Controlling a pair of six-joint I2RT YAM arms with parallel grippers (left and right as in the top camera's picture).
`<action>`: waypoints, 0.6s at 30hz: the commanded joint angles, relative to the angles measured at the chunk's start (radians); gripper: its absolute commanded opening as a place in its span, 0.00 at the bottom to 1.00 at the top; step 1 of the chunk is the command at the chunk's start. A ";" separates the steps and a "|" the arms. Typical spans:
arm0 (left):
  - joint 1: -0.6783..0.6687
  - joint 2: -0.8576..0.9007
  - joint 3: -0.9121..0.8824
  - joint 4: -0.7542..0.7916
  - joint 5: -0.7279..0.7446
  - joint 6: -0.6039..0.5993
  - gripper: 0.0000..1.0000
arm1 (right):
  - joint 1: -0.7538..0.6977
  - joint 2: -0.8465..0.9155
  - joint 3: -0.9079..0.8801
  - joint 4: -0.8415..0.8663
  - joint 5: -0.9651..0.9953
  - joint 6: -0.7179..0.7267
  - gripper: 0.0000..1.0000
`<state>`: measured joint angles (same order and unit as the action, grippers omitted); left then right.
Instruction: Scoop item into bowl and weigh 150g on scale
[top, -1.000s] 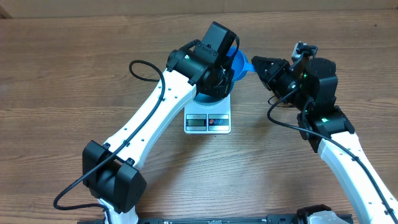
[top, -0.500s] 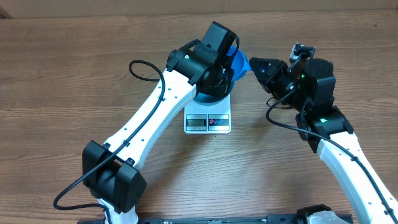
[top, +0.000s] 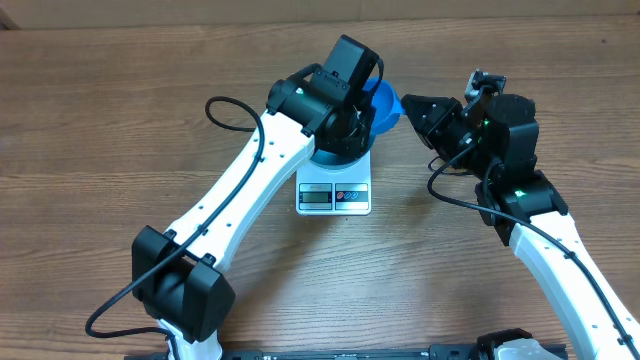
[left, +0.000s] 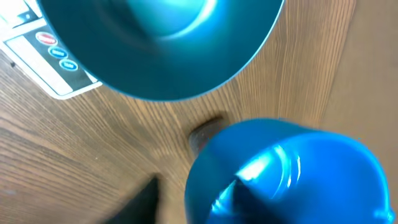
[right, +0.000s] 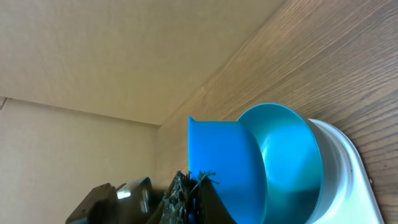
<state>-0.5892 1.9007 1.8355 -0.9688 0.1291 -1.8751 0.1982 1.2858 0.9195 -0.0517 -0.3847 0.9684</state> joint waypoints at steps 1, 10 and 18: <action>0.038 0.000 0.026 0.004 -0.005 0.057 1.00 | 0.003 -0.006 0.018 0.041 0.011 -0.003 0.04; 0.204 -0.001 0.103 -0.043 0.296 0.451 1.00 | -0.050 -0.006 0.018 0.075 0.053 -0.014 0.04; 0.294 -0.001 0.385 -0.342 0.185 0.938 1.00 | -0.210 -0.008 0.068 0.057 -0.090 -0.256 0.04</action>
<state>-0.3126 1.9026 2.1033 -1.2430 0.3943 -1.2392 0.0502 1.2850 0.9211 0.0319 -0.4038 0.8604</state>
